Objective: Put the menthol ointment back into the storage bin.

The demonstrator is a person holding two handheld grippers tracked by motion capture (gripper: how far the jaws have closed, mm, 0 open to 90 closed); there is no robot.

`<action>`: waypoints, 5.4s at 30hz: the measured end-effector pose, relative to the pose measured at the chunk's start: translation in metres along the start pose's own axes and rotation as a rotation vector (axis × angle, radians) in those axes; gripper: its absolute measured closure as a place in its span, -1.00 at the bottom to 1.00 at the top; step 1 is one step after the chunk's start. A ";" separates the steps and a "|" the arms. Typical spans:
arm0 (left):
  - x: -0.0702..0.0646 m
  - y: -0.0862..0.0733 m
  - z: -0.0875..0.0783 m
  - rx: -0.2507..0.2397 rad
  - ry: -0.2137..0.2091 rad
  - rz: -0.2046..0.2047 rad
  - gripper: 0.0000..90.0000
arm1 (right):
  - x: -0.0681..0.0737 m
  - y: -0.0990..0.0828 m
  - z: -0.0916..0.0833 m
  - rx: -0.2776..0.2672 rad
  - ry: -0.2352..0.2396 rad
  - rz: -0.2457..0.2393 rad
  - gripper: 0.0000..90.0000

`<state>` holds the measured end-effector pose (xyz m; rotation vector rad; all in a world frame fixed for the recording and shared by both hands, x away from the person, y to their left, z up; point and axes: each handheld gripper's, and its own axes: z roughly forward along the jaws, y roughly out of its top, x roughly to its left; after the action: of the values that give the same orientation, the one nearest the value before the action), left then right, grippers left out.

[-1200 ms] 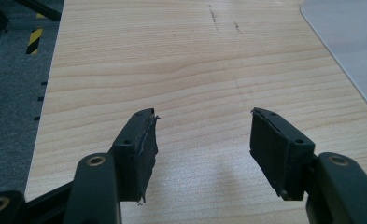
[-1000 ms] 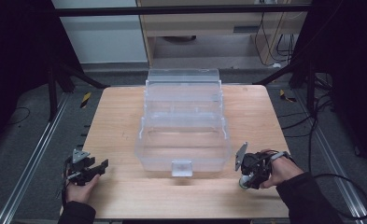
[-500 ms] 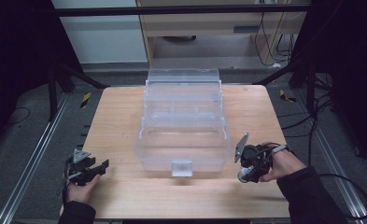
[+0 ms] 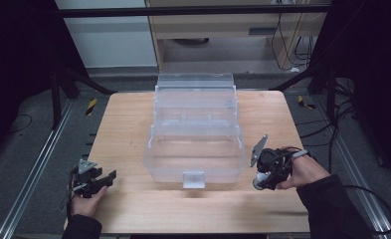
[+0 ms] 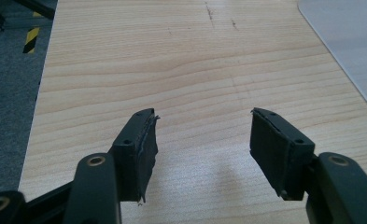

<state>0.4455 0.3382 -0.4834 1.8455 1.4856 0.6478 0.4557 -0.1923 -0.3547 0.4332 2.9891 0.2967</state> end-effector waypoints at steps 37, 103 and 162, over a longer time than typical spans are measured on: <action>-0.001 0.000 0.001 0.003 -0.004 0.007 -0.10 | -0.013 0.036 -0.037 -0.020 0.003 0.007 0.12; -0.001 0.001 0.000 -0.005 -0.007 0.005 -0.10 | -0.050 0.089 0.000 -0.067 -0.004 0.002 0.12; 0.000 0.001 0.001 -0.001 -0.005 0.007 -0.10 | -0.055 0.066 0.054 -0.010 0.040 0.044 0.11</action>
<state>0.4465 0.3377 -0.4832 1.8510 1.4756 0.6472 0.5328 -0.1367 -0.3894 0.4980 3.0187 0.3274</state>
